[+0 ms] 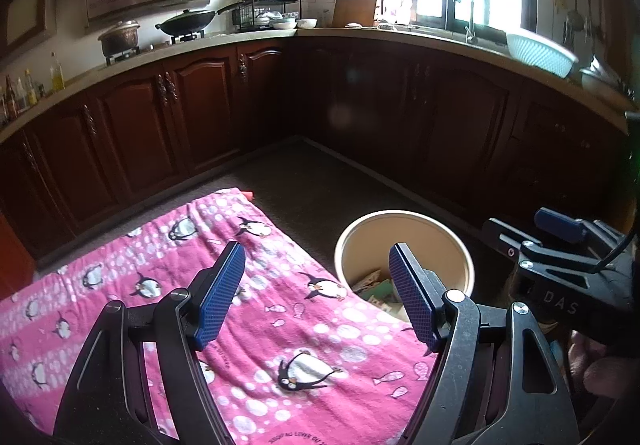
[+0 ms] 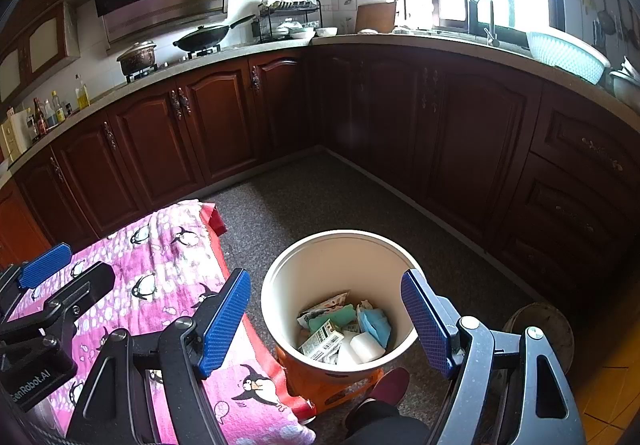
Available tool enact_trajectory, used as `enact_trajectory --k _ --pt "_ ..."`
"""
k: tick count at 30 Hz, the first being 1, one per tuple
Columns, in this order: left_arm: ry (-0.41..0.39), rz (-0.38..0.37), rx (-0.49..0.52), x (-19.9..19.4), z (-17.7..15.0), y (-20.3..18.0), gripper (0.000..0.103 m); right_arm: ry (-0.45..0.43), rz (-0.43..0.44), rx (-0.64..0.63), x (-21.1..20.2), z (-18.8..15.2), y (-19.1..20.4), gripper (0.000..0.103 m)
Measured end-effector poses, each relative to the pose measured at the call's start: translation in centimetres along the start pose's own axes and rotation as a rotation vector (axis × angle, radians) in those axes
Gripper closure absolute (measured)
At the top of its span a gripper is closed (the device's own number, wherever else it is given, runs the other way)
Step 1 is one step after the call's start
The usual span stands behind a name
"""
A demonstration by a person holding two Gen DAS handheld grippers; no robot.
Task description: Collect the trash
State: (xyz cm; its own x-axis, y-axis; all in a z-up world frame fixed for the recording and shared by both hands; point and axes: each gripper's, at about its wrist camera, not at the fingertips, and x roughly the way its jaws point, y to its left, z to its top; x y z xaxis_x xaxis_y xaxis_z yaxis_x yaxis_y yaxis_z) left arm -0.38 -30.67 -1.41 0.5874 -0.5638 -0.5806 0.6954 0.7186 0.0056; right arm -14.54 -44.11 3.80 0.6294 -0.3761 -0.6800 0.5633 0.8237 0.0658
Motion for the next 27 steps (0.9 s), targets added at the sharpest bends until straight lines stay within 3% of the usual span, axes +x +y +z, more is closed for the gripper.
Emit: enact_trajectory --k 27 --pt "0.020 0.018 -0.017 0.5 -0.6 0.9 0.029 0.011 0.006 -0.012 0.2 -0.3 0.1 0.027"
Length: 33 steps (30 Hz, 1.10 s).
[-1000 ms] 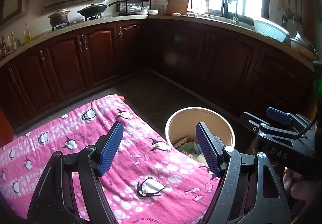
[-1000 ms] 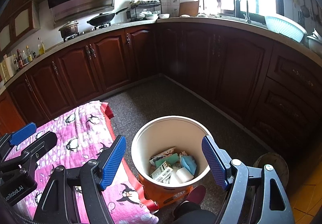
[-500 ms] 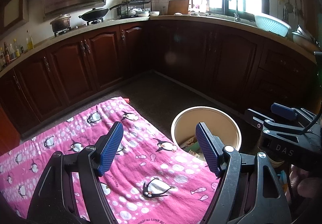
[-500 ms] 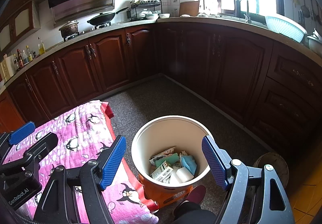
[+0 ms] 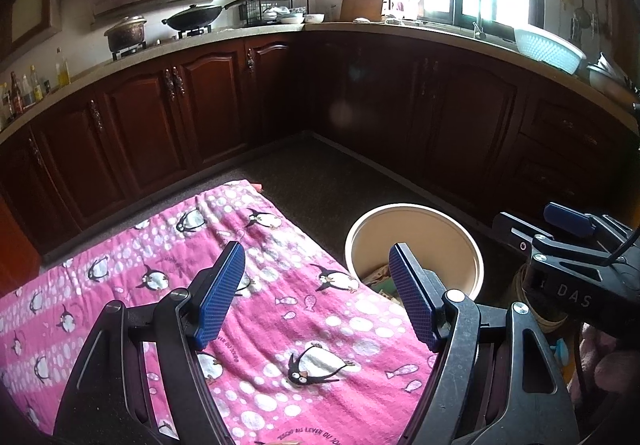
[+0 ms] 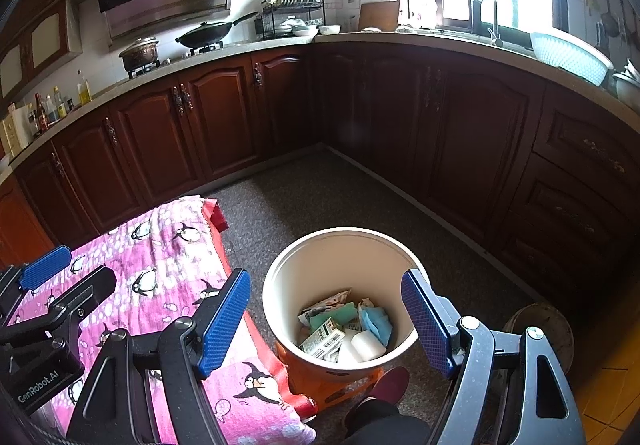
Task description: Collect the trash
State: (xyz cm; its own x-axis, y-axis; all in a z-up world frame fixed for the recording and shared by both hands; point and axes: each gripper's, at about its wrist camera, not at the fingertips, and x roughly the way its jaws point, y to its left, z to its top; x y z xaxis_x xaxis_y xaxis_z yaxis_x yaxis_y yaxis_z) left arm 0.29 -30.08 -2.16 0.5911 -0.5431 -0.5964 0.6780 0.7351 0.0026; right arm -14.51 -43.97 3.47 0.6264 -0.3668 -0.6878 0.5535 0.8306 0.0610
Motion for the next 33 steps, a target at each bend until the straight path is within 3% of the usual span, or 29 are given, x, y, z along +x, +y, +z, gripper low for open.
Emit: enact_trajectory --k 24,33 --pt "0.000 0.001 -0.007 -0.04 -0.11 0.44 0.029 -0.001 0.001 -0.011 -0.01 0.15 0.28 0.027" --pt "-0.035 -0.009 0.016 -0.47 -0.02 -0.29 0.029 -0.004 0.000 -0.008 0.00 0.27 0.34 0.026"
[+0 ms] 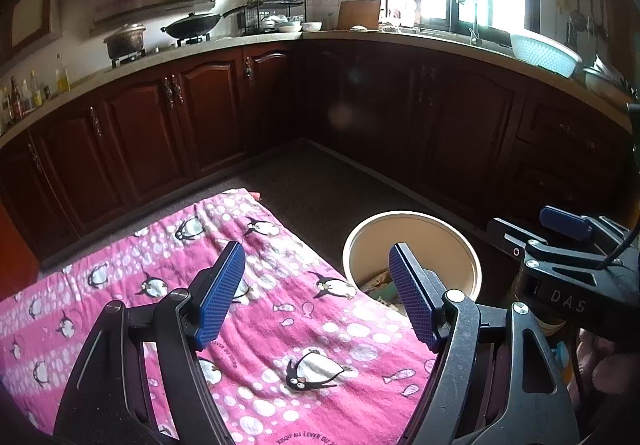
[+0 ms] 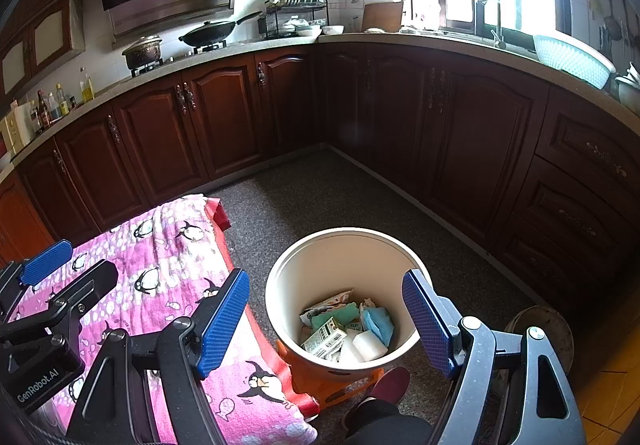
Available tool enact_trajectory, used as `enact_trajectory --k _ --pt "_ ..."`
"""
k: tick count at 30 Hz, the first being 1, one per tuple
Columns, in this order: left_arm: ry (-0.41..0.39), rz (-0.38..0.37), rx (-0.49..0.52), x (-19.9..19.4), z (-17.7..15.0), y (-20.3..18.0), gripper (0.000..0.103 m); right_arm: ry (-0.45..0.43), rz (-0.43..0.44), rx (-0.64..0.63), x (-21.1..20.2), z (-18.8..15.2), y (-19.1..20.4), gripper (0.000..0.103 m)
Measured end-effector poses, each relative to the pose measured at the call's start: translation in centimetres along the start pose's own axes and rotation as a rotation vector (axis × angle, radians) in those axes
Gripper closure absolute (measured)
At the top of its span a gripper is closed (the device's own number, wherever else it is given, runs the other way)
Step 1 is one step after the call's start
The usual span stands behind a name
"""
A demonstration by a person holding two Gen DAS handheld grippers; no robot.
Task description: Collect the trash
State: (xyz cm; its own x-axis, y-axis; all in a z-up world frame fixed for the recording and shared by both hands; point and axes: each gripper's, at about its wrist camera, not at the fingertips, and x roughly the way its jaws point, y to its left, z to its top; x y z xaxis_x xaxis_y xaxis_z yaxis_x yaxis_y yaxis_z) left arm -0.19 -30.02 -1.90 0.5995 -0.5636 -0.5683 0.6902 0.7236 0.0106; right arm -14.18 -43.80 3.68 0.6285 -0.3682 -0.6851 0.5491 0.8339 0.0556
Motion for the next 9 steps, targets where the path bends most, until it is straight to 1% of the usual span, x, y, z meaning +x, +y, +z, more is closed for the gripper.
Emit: enact_trajectory --k 9 --pt "0.003 0.001 0.002 -0.12 -0.02 -0.23 0.029 -0.003 -0.003 0.004 0.04 0.12 -0.24 0.026"
